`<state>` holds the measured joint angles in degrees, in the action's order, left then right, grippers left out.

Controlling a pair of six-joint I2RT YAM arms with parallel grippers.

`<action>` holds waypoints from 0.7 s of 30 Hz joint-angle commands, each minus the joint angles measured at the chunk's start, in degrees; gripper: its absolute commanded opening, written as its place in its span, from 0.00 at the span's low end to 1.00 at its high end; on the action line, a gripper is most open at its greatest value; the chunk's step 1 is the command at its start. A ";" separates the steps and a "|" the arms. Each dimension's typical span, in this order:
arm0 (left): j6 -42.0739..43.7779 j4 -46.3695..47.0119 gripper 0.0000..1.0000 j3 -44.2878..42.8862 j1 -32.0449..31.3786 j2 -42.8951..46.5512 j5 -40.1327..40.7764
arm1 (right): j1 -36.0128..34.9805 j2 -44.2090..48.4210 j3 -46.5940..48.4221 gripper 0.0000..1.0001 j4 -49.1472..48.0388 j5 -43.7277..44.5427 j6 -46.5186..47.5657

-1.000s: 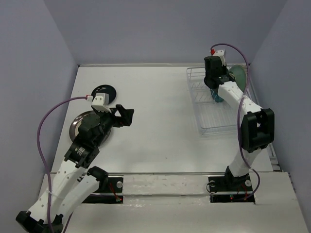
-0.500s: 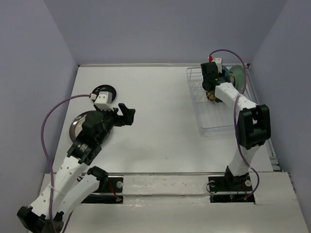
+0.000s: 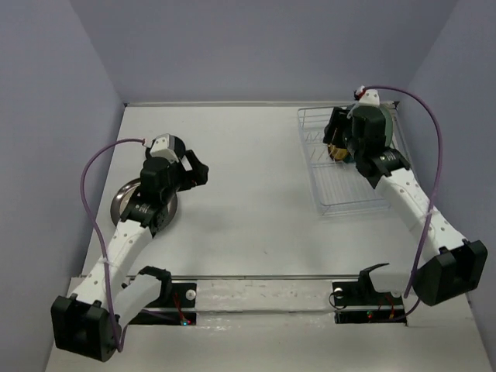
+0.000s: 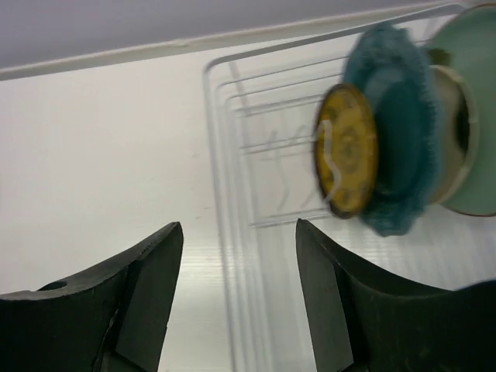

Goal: Load the plates into the dish rack

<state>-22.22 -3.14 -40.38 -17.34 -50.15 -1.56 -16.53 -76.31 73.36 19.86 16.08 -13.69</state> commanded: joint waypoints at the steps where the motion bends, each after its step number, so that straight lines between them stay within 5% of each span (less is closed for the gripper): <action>1: -5.28 4.89 0.98 -4.09 6.08 -6.26 -1.95 | -4.89 4.67 -9.80 0.66 -9.81 -15.80 -6.60; 14: -9.95 9.02 0.91 -16.91 21.73 -29.02 13.60 | -15.19 12.59 -28.27 0.66 -24.87 -26.53 -15.05; 21: -3.55 -0.20 0.86 -33.43 25.95 -49.76 10.35 | -15.19 19.36 -32.32 0.66 -23.55 -25.13 -13.82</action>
<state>-30.17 1.37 -66.92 7.27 -93.76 7.94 -31.22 -60.27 42.22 0.25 -8.88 -27.51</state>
